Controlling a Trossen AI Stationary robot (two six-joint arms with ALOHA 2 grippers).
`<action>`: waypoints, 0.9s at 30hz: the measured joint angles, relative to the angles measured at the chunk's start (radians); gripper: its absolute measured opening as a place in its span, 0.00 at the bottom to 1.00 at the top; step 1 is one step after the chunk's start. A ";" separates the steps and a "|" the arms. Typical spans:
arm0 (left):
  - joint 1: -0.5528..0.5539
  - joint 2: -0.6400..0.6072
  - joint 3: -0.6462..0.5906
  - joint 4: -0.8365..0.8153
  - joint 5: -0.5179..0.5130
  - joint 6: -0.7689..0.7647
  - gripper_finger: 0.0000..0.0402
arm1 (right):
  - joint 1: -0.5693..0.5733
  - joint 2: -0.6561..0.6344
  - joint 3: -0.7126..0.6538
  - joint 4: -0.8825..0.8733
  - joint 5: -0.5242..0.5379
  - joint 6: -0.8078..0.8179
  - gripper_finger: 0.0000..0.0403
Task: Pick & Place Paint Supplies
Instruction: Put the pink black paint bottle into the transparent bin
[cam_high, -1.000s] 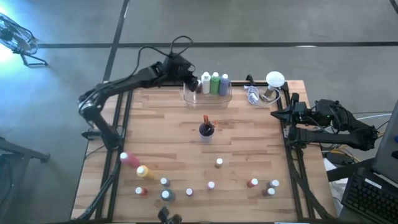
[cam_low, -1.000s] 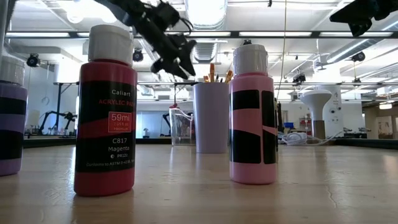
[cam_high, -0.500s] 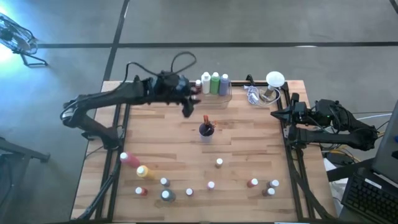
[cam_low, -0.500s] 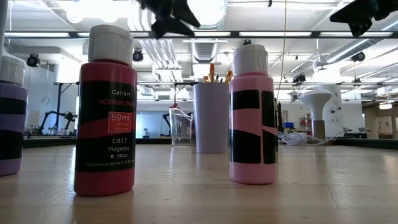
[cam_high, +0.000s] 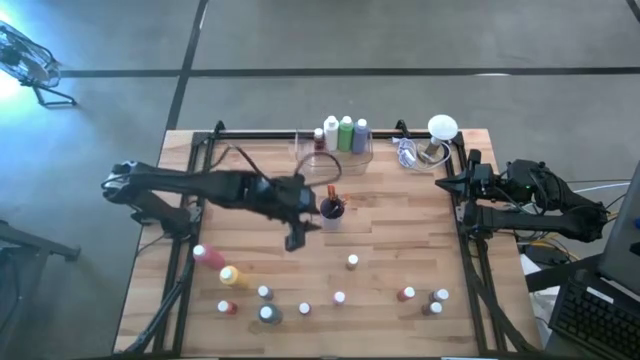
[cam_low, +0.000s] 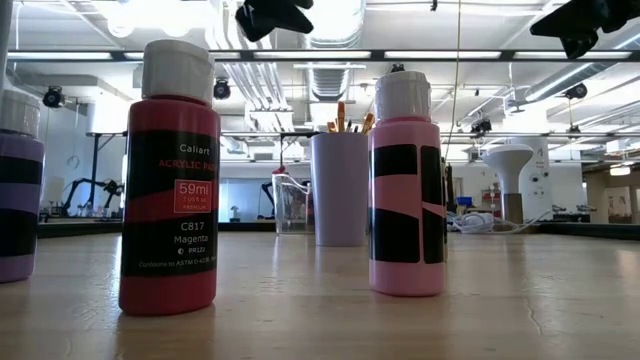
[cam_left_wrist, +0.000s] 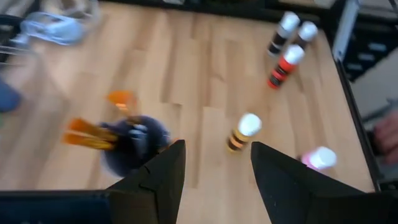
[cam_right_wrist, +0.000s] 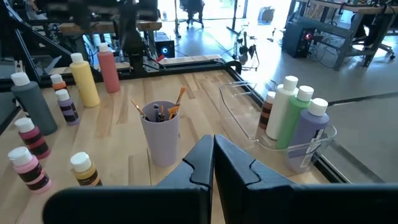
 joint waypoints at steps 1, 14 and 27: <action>-0.011 0.014 0.000 0.006 0.000 0.000 0.47 | 0.000 0.000 0.000 0.000 0.000 0.000 0.02; -0.097 0.240 0.000 0.111 0.001 0.002 0.47 | 0.000 0.000 0.000 0.000 0.000 0.000 0.02; -0.224 0.236 0.000 0.016 0.080 -0.058 0.45 | 0.000 0.000 0.000 0.000 0.000 0.000 0.02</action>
